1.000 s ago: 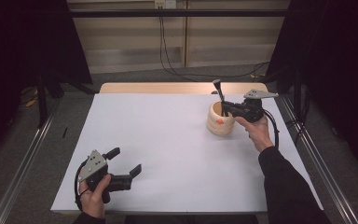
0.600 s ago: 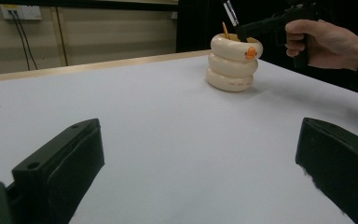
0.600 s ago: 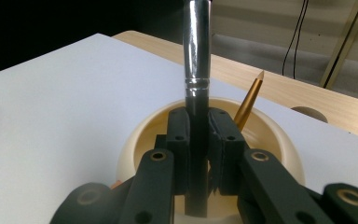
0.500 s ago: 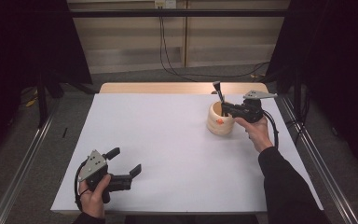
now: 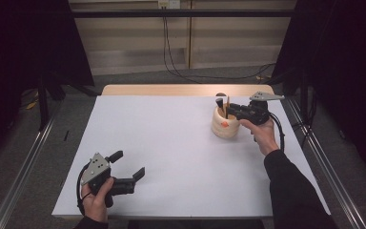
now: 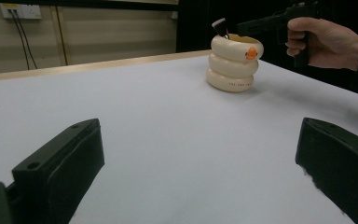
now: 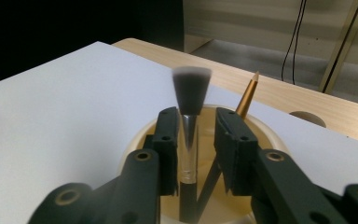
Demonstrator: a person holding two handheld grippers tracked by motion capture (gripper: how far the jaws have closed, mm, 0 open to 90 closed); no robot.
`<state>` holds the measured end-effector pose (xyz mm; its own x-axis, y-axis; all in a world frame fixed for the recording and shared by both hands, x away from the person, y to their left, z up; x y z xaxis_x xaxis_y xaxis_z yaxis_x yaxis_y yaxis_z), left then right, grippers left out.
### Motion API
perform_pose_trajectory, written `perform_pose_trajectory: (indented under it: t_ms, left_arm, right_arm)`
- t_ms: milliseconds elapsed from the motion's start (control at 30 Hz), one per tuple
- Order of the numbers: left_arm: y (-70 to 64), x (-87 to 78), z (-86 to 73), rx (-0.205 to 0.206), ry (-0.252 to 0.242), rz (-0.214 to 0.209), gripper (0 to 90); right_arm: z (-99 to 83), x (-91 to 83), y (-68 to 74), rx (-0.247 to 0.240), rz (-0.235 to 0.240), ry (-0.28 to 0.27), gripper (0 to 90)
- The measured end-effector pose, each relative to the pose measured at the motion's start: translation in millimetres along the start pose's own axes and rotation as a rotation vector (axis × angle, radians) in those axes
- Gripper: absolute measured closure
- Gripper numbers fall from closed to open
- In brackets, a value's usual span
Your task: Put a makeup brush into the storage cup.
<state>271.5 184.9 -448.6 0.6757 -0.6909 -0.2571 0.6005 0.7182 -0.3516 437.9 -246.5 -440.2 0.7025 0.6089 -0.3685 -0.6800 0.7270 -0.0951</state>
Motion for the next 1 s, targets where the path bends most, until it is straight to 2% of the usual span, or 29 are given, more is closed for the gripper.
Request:
perform_pose_trajectory:
  t_ms: [100,333,433,500,733,833,1000]
  left_arm:
    - [-0.4,2.2,1.0,0.003,-0.004,0.005,0.9]
    - [1.1,6.4,1.4,-0.001,0.002,0.003,0.9]
    - [0.9,6.6,1.5,0.000,0.004,-0.005,1.0]
    - [0.9,6.6,1.8,0.012,0.007,-0.011,0.9]
    - [0.0,4.8,1.4,0.002,0.000,-0.005,0.9]
    - [0.0,3.7,1.7,0.002,-0.006,-0.002,1.0]
    - [0.1,2.0,1.5,0.005,-0.006,-0.007,1.0]
  right_arm:
    - [2.4,-1.0,2.7,-0.008,0.007,-0.011,62.2]
    - [6.6,-3.8,5.8,-0.030,0.008,-0.033,38.1]
    - [8.1,-5.6,6.5,-0.035,0.010,-0.036,31.2]
    - [8.9,-6.3,6.8,-0.033,0.007,-0.036,27.0]
    - [11.6,-10.3,6.7,-0.019,-0.005,-0.043,8.4]
    - [12.9,-11.7,7.7,-0.013,-0.015,-0.043,2.4]
    - [16.4,-15.6,8.2,0.004,-0.042,-0.060,1.9]
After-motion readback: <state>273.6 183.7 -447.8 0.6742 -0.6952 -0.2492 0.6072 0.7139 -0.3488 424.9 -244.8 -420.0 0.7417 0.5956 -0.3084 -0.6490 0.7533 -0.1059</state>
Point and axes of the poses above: each handheld gripper's, and its own axes: x roughly forward along the jaws, z roughly out of its top, y roughly to its left, the point moved 4 cm from there along x, roughly forward along the jaws, and after that the axes turned 14 degrees about -x, right-handed, at the moved point
